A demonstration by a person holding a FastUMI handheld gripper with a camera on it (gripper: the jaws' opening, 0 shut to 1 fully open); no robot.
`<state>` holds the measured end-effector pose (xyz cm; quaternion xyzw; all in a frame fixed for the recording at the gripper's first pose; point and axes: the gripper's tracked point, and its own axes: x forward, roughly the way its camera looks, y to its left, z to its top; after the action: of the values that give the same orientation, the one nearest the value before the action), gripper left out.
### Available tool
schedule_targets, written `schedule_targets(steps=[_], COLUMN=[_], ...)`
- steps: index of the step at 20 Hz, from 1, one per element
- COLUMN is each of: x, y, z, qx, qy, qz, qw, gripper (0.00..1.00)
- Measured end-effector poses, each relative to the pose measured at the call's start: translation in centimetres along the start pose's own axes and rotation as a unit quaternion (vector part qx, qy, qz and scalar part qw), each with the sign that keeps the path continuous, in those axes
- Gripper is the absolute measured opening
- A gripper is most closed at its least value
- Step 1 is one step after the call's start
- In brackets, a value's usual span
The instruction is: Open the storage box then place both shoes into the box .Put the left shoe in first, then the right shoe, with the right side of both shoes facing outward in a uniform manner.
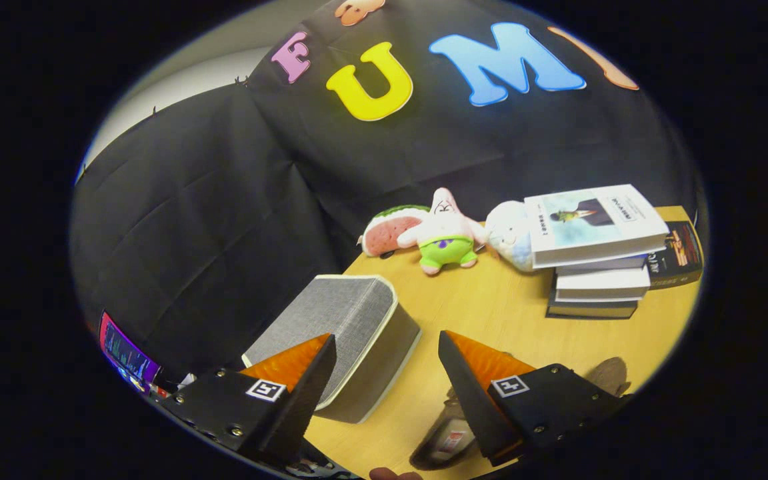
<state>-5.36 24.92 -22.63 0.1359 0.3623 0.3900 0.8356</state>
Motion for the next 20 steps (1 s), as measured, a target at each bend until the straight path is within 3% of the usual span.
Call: schedule_targets(steps=[5,11,20], x=[2.3,4.5,6.3], y=[2.7,4.1,5.3], z=[-4.1,-7.2,-8.7], qx=[0.063,0.14,0.196], qy=[0.069,0.123,0.165], qz=[0.091,0.175,0.234], qw=[0.991,0.967,0.938], gripper=[0.96,0.97,0.97])
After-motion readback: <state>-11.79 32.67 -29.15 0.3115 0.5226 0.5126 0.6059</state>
